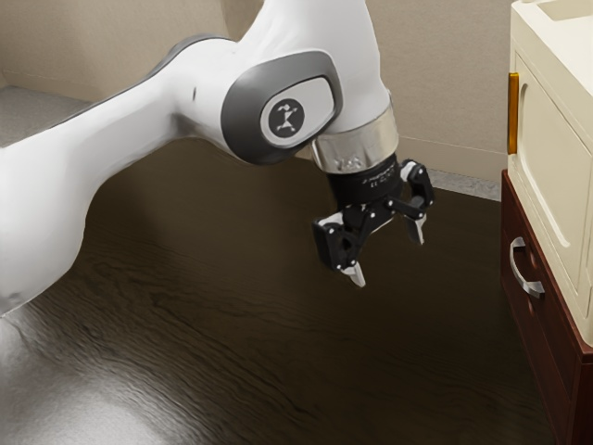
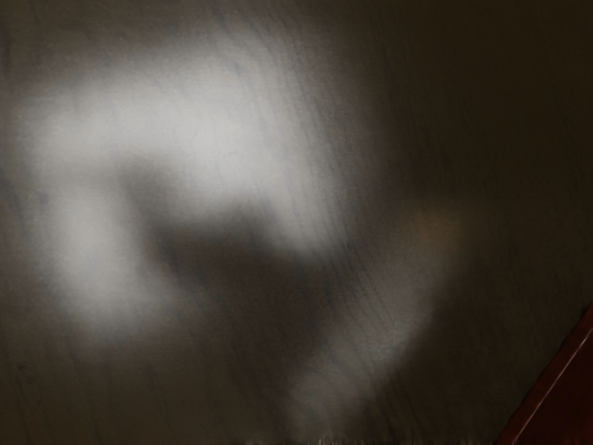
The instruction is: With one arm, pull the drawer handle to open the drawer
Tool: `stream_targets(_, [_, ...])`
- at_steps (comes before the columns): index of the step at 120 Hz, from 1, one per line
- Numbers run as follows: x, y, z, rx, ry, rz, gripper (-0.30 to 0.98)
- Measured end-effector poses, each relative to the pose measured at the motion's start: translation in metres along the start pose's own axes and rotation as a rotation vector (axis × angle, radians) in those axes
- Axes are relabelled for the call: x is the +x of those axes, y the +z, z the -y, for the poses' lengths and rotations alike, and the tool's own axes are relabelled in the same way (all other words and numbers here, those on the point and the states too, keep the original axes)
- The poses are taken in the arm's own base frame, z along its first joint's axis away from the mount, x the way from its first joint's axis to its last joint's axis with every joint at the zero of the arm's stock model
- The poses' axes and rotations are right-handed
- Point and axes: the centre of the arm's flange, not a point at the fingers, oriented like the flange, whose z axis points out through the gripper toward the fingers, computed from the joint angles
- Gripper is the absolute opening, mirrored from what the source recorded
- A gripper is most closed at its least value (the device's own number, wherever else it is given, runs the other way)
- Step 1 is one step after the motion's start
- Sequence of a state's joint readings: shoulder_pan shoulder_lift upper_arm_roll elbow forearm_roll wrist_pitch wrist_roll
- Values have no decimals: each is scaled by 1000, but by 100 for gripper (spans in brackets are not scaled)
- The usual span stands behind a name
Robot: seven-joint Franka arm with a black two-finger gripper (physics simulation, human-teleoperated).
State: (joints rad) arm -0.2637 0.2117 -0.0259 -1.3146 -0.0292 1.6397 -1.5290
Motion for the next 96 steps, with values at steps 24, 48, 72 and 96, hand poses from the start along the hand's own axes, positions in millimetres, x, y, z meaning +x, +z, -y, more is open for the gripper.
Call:
stream_targets(24, [-25, 8, -12, -41, 79, 16, 69])
stream_targets(48, [-26, 27, -24, -68, 179, 15, 69])
stream_targets(72, [-29, 44, -39, -109, 255, 11, 69])
stream_targets(96, [-42, 55, -53, -155, 326, 14, 69])
